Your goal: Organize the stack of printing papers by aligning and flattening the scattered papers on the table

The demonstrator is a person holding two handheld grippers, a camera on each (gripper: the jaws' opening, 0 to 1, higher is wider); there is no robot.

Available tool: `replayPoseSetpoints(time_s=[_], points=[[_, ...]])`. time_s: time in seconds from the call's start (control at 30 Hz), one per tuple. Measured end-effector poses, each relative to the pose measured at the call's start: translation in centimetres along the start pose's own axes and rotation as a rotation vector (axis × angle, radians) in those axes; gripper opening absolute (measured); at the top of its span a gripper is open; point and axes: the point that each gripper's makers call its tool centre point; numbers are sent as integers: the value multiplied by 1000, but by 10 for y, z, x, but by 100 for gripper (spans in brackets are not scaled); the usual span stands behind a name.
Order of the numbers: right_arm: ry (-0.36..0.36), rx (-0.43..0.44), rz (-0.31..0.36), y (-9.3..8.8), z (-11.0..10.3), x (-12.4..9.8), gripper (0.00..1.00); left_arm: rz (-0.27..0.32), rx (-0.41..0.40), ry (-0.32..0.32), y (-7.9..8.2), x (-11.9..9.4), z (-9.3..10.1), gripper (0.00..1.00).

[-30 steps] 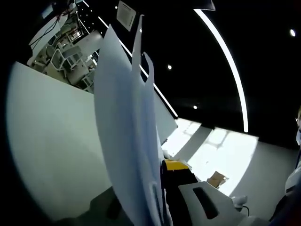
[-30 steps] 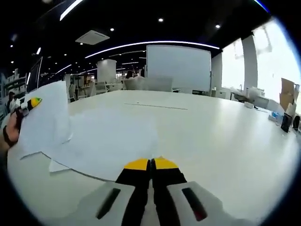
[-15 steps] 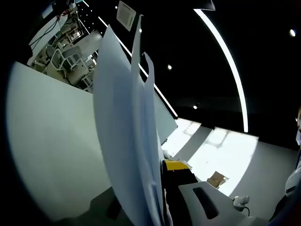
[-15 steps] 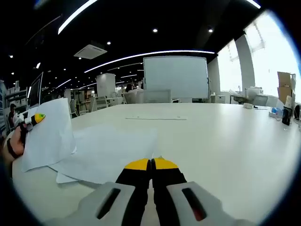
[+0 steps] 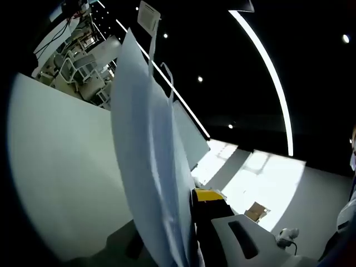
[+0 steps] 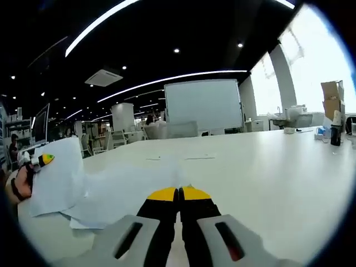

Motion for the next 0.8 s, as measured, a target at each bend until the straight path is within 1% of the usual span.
replayPoseSetpoints(time_s=[0.17, 0.5, 0.67, 0.8], points=[[-2, 4, 22, 9, 5, -3, 0, 0, 1, 1, 0, 0, 0, 7], [-7, -6, 33, 16, 7, -4, 0, 0, 2, 1, 0, 0, 0, 7], [5, 4, 49, 26, 5, -10, 0, -1, 6, 3, -1, 0, 1, 7], [15, -4, 67, 40, 3, -14, 0, -1, 5, 3, -1, 0, 0, 7]])
Point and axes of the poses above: the point that each gripper's makers call its tool centre point, and the gripper's own axes: x roughly forward along the fingers, z roughly to its right, y roughly out of its top, and after that the axes turned 10 degrees about -z, right-handed
